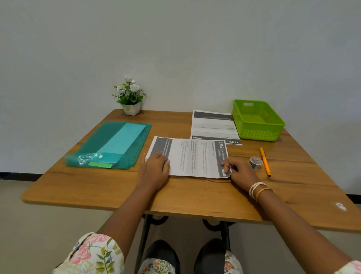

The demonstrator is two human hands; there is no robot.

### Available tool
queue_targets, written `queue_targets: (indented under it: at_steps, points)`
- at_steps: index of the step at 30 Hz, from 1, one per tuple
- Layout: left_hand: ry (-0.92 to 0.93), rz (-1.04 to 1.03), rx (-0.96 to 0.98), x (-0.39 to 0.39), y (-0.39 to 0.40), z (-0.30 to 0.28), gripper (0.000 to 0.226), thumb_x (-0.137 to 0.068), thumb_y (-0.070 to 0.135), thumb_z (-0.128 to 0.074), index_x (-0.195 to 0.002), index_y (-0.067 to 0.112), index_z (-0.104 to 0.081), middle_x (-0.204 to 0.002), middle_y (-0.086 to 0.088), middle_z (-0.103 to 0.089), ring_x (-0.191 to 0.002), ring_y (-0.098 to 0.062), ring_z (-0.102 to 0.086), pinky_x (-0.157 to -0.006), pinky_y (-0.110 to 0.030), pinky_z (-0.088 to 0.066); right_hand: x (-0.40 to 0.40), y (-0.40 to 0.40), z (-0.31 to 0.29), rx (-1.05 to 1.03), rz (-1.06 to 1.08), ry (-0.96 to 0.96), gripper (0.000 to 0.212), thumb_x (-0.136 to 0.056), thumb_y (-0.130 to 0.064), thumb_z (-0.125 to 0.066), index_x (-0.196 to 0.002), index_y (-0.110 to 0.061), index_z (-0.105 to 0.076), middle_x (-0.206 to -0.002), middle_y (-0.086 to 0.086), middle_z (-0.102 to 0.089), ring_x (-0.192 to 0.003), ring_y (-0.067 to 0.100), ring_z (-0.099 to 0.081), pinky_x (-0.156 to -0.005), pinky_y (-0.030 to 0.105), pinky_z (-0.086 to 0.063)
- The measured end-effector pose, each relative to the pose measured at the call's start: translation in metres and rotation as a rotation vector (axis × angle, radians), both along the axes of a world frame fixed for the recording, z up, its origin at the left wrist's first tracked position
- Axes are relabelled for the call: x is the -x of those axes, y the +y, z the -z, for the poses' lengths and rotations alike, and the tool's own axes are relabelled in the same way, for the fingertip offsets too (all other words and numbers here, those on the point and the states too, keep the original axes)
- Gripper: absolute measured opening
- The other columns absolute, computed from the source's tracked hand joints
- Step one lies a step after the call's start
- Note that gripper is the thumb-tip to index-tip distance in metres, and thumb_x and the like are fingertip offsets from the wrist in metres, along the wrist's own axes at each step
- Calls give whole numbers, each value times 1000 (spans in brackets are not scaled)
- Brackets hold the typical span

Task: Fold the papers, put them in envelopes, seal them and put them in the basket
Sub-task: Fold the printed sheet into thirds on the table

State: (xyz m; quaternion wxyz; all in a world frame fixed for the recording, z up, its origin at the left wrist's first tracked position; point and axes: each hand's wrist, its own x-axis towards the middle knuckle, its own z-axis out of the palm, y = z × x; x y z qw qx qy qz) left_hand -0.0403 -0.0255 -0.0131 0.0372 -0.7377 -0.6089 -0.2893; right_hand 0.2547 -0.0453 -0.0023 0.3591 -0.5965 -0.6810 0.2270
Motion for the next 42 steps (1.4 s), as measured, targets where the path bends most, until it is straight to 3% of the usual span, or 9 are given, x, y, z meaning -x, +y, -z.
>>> queue_targets:
  at_steps: [3,6,10,13,16,21,33,36,42]
  points:
    - [-15,40,67,1,-5,1,34,-94,31,-49,-123,20,-64,-134,-5,-58,-122,-19,-52,-106,-42,-35,-5,3,-16,193,-25,-31,40,-77,18,-44,-63,-12,-67,-116,4,-66,-113,13,-50,-93,28,-40]
    - [-16,69,85,2,-10,0,34,-94,30,-50,-123,22,-65,-130,-3,-61,-116,-17,-55,-95,-36,-42,0,4,-28,243,55,34,40,-78,14,-40,-66,-10,-70,-109,8,-69,-106,21,-59,-87,35,-50]
    - [2,77,47,0,-15,-2,32,-92,29,-53,-118,22,-69,-122,-1,-64,-110,-15,-56,-87,-31,-42,33,0,-26,114,155,-127,28,-93,-7,-42,-102,-16,-68,-113,10,-66,-97,26,-62,-80,35,-51]
    - [9,112,56,1,-16,-2,32,-91,29,-54,-120,22,-68,-124,-2,-63,-110,-15,-55,-85,-29,-44,67,-2,-15,22,65,-369,36,-98,-26,-40,-132,-18,-52,-136,8,-54,-121,25,-52,-100,37,-43]
    - [-5,100,90,4,-16,-1,33,-92,32,-53,-122,27,-66,-130,0,-59,-116,-15,-52,-91,-31,-43,96,0,1,30,-30,-552,53,-98,-43,-35,-146,-19,-32,-155,4,-29,-143,22,-24,-117,43,-20]
    - [-29,76,110,5,-16,1,33,-92,34,-52,-123,30,-66,-133,2,-57,-118,-14,-51,-92,-30,-42,79,6,14,89,40,-580,63,-95,-56,-30,-147,-19,-30,-157,5,-23,-146,23,-18,-118,46,-14]
    - [-125,-154,90,6,-21,0,50,-92,42,-50,-135,17,-49,-123,-6,-57,-110,-20,-51,-90,-35,-44,41,-1,14,41,152,-613,58,-97,-50,-30,-146,-19,-33,-155,4,-29,-144,20,-24,-117,43,-22]
    - [-297,-93,93,9,-22,-3,45,-93,36,-54,-135,19,-52,-129,-2,-59,-113,-18,-54,-91,-35,-46,41,-3,14,38,155,-618,58,-97,-50,-30,-146,-19,-32,-155,3,-29,-144,20,-25,-116,42,-22]
    - [-1049,6,95,19,-25,-13,36,-101,23,-46,-136,20,-50,-126,0,-58,-107,-11,-59,-67,-15,-48,41,-5,12,29,160,-601,54,-98,-48,-31,-145,-20,-35,-154,2,-32,-142,18,-27,-116,38,-23]
